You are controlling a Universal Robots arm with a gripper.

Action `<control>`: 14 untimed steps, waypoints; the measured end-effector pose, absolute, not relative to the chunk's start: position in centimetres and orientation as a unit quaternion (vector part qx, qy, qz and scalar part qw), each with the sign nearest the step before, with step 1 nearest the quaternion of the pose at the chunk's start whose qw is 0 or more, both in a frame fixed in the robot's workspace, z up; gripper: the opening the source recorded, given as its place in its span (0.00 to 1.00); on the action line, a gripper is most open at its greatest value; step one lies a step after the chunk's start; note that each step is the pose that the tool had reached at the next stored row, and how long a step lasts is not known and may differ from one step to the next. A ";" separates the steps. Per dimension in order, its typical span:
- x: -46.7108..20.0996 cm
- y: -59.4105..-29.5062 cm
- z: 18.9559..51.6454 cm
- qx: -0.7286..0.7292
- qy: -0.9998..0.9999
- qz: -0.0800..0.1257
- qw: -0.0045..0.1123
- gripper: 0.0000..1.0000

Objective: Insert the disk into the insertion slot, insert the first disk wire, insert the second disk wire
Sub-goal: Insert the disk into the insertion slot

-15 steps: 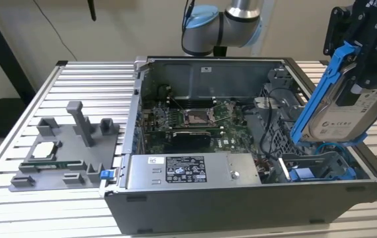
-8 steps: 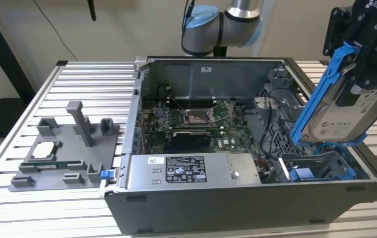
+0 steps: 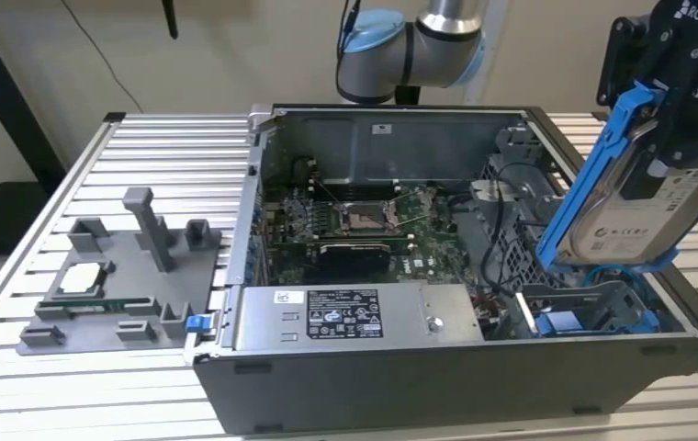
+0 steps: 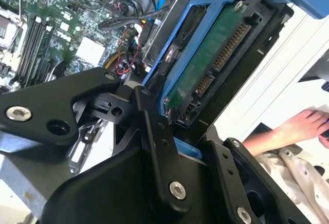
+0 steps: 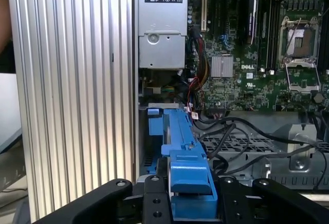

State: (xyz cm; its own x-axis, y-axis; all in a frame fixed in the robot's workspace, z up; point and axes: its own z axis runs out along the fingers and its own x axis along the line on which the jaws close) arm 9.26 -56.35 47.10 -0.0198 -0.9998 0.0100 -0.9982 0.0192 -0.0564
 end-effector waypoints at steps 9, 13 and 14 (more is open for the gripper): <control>9.3 -56.4 46.8 -0.700 0.714 -0.024 0.016 0.00; 9.3 -56.4 46.7 -0.700 0.714 -0.024 0.016 0.00; 9.3 -56.4 46.7 -0.700 0.714 -0.024 0.016 0.00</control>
